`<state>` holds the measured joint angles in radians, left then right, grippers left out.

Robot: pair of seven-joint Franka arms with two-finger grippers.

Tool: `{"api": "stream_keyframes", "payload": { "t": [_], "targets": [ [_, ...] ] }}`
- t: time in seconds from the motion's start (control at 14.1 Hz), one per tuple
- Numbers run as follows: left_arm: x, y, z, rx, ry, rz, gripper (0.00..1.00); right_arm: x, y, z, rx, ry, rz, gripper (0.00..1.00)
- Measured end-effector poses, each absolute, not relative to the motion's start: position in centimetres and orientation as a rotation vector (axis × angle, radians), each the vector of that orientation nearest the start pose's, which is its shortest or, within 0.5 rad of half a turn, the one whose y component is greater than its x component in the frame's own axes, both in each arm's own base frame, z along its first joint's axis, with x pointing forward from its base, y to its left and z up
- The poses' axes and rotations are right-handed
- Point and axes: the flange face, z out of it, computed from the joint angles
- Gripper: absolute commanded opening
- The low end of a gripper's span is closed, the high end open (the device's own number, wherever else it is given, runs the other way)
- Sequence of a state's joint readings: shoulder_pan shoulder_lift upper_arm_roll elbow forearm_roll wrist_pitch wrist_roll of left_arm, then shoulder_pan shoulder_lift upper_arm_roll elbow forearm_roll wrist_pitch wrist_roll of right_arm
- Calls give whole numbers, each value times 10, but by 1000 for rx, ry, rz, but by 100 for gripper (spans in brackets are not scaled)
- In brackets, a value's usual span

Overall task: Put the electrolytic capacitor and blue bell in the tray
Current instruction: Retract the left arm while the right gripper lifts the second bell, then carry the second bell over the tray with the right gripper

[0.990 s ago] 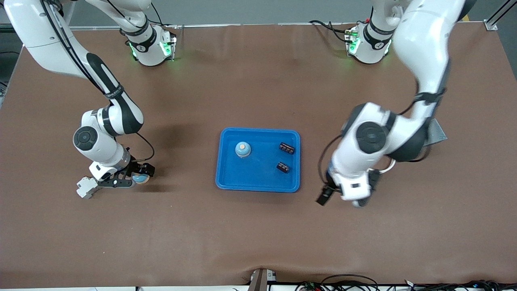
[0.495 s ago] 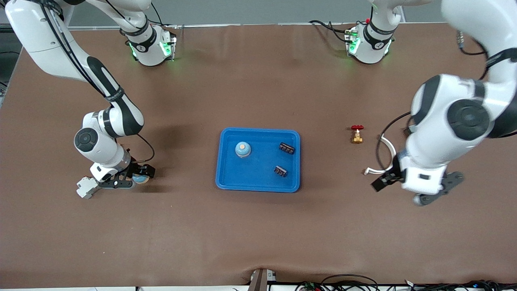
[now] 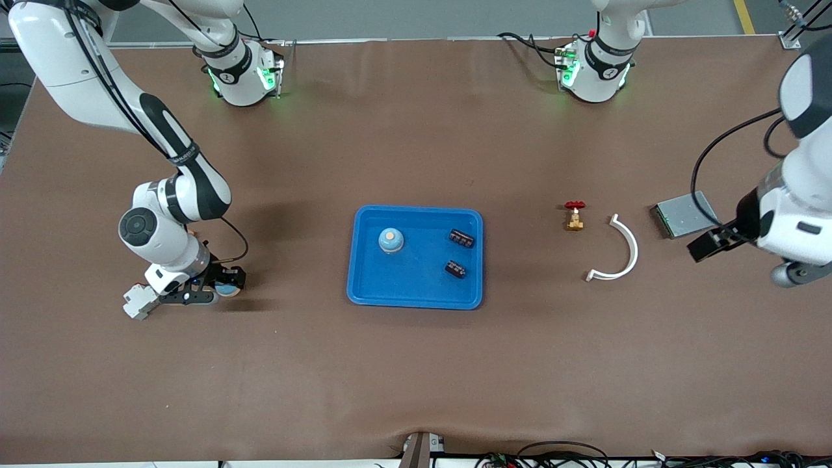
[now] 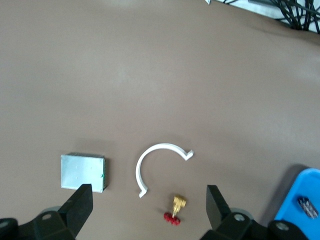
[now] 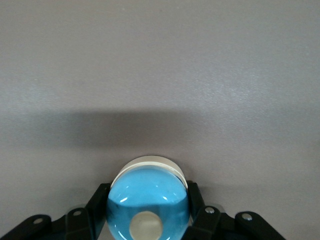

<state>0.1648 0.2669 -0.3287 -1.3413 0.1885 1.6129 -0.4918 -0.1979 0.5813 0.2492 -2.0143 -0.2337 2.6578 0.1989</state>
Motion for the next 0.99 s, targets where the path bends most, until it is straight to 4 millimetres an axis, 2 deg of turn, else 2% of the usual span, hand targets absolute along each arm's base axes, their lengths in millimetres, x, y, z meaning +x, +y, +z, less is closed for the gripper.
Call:
{"api": "stream_keyframes", "payload": {
  "t": [0.14, 0.28, 0.42, 0.64, 0.85, 0.99],
  "targets": [
    [620, -41, 601, -3032, -509, -26, 100, 613, 50, 183, -3111, 32, -98, 0],
    [608, -36, 614, -3032, -513, 0, 100, 618, 84, 198, -3115, 142, -38, 0],
    [599, -40, 623, -3030, -502, 12, 100, 616, 134, 217, -3088, 277, -34, 0],
    [587, -42, 632, -3068, -429, 67, 100, 597, 212, 239, -3025, 467, -2, 0],
    [578, -27, 638, -3103, -430, 82, 100, 584, 293, 273, -3017, 622, 30, 0],
    [568, -21, 637, -3103, -432, 97, 100, 576, 338, 296, -2995, 689, 10, 0]
  ]
}}
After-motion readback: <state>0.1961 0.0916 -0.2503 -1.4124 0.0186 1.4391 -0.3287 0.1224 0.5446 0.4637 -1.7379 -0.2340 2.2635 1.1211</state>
